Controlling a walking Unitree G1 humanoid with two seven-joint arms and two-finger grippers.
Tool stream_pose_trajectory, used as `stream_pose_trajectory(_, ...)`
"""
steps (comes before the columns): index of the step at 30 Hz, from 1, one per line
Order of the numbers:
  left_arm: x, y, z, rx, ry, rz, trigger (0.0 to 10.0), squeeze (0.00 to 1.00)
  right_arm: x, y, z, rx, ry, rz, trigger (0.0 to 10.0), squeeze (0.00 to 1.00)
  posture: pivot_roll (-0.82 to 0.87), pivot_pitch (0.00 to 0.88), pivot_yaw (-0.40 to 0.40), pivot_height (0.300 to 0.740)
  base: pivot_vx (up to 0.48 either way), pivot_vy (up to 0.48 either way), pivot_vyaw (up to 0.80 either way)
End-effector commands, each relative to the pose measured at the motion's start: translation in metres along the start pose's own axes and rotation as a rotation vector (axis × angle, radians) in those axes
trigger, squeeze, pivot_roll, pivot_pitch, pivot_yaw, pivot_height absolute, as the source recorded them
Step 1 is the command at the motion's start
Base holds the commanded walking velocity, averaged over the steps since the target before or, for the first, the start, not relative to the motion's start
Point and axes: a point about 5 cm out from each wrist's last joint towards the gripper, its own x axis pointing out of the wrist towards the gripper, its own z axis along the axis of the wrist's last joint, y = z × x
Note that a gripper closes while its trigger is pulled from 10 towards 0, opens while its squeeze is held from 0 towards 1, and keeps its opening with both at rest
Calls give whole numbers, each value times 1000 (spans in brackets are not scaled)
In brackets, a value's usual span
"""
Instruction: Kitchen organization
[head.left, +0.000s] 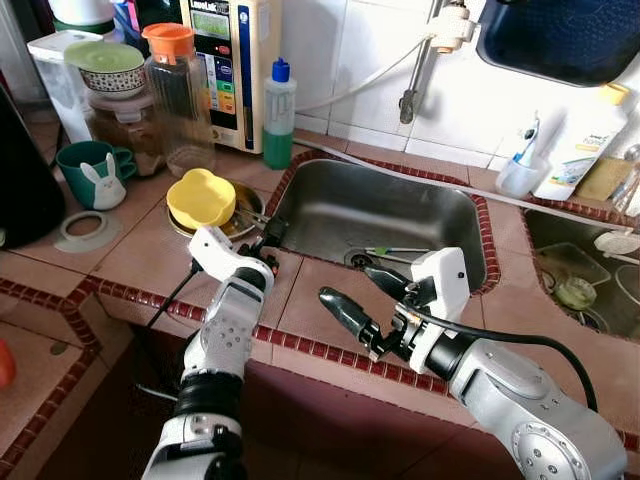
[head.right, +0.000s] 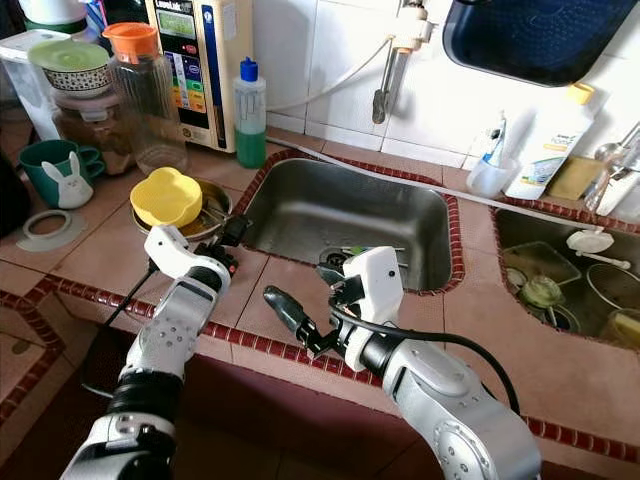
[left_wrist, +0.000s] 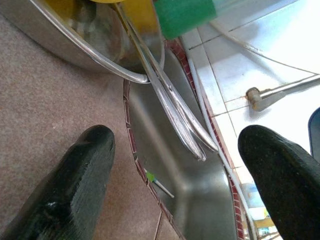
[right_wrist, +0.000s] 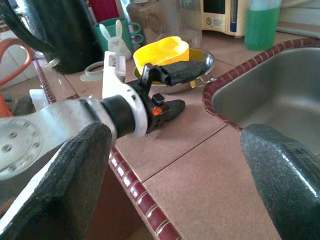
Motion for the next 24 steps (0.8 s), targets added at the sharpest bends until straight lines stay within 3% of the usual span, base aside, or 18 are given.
stream_pose_trajectory(1,7,-26,-25,-66,63,-45,10000,0,-2,-1,5,-16,-9,-15,10000,0,-30,28,-91,740,0,0,0)
stream_pose_trajectory(4,10,-35,-22,-34,43,-81,10000,0,-2,-1,6,-18,-11,-21,10000,0,-32,33,-90,740,0,0,0)
stream_pose_trajectory(10,10,-35,-15,44,-1,-43,10000,0,-2,-1,5,-16,-12,-23,10000,0,-29,36,-85,740,0,0,0)
stream_pose_trajectory(16,10,-43,-8,104,-33,-102,10000,0,0,-1,6,-13,-18,-24,10000,0,-20,39,-81,740,0,0,0)
stream_pose_trajectory(24,10,-54,-8,97,-29,-151,10000,0,2,-1,6,-11,-27,-26,10000,0,-17,43,-73,740,0,0,0)
